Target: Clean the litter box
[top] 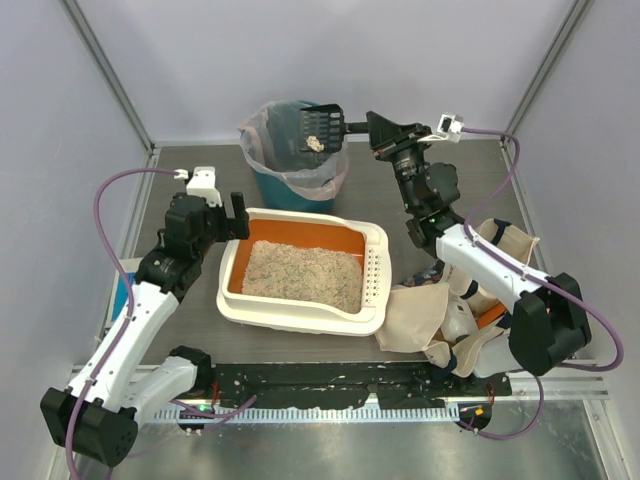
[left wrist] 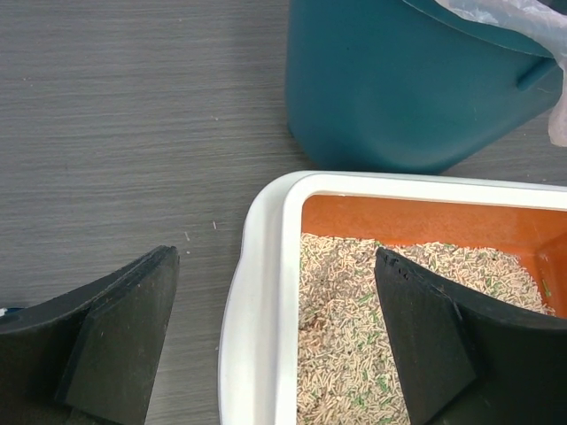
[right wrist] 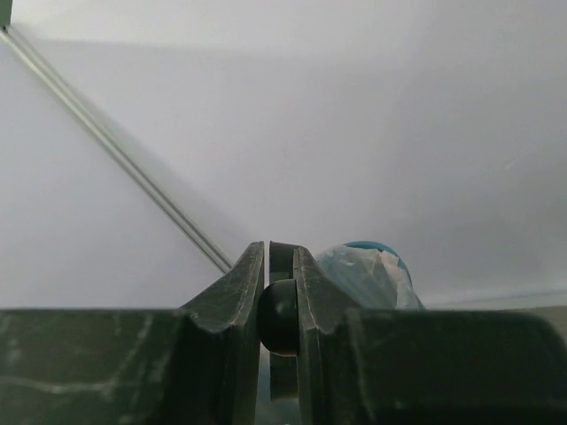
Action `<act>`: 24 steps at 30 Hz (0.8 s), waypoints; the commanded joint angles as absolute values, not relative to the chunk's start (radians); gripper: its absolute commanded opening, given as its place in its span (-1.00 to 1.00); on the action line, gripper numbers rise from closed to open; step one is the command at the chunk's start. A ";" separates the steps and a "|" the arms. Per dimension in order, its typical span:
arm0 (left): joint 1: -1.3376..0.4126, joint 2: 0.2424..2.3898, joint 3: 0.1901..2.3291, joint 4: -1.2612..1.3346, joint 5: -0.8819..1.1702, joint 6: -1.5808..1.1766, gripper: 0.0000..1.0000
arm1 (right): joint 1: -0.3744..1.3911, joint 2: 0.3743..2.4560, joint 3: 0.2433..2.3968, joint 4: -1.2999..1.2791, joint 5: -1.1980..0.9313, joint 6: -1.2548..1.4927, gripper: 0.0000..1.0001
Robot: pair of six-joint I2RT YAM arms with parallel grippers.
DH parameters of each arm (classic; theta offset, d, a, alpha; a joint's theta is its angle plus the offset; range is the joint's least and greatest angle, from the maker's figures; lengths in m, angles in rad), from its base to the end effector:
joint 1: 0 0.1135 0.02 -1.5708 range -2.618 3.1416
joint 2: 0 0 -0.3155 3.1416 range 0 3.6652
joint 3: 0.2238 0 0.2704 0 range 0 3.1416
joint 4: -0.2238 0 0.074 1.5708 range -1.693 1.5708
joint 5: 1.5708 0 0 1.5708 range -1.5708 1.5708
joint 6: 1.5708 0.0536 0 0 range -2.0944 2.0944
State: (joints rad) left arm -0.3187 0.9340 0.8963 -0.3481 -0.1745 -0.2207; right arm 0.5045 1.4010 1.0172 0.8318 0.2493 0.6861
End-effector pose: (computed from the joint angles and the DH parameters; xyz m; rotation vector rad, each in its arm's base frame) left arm 0.2077 -0.0587 0.3695 -0.0192 1.9549 -0.1855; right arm 0.3103 0.1562 0.4359 0.3359 1.1363 0.9156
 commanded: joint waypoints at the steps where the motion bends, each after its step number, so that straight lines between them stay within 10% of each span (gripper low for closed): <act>1: -0.322 0.942 0.900 -0.308 -0.158 -0.215 0.88 | 0.511 1.436 1.124 0.930 0.103 0.428 -0.98; 11: -0.334 0.946 0.900 -0.311 -0.149 -0.212 0.65 | 0.569 1.471 1.295 0.723 -0.215 0.051 -0.98; 24: -0.347 0.951 0.902 -0.316 -0.149 -0.206 0.53 | 0.802 1.431 1.250 0.632 -0.005 -0.511 -0.98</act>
